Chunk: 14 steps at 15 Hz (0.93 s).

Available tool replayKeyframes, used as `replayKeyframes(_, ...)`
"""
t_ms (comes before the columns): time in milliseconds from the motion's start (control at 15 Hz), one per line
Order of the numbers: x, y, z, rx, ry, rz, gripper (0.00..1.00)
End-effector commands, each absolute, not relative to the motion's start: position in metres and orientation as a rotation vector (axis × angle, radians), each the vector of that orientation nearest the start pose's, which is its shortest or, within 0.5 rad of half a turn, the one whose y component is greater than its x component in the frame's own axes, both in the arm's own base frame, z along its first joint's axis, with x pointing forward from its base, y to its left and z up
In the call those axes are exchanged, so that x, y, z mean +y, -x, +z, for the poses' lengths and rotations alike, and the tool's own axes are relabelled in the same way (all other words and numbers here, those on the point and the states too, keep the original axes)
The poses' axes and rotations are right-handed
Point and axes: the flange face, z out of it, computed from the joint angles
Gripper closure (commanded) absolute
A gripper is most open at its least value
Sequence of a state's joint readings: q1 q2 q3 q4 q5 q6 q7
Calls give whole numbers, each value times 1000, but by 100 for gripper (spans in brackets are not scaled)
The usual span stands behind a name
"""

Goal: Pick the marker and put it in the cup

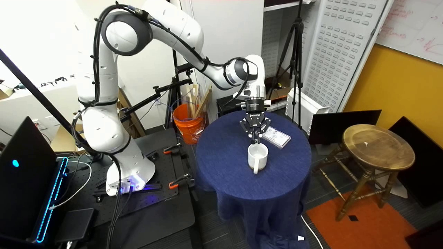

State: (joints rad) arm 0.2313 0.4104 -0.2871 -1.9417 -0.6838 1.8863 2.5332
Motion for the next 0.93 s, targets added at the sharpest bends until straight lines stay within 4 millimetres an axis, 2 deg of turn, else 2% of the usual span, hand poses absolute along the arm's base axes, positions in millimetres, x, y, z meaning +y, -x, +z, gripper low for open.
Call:
replayKeyframes(0, -71, -588, 268, -2132, -1115, 628, 95)
replayKeyframes(333, -76, -595, 250, -2079, -1131, 541, 95)
replayKeyframes(667, -85, -590, 241, -2009, -1072, 489, 95)
replayKeyframes(867, -87, -596, 235, -1979, -1061, 481, 95)
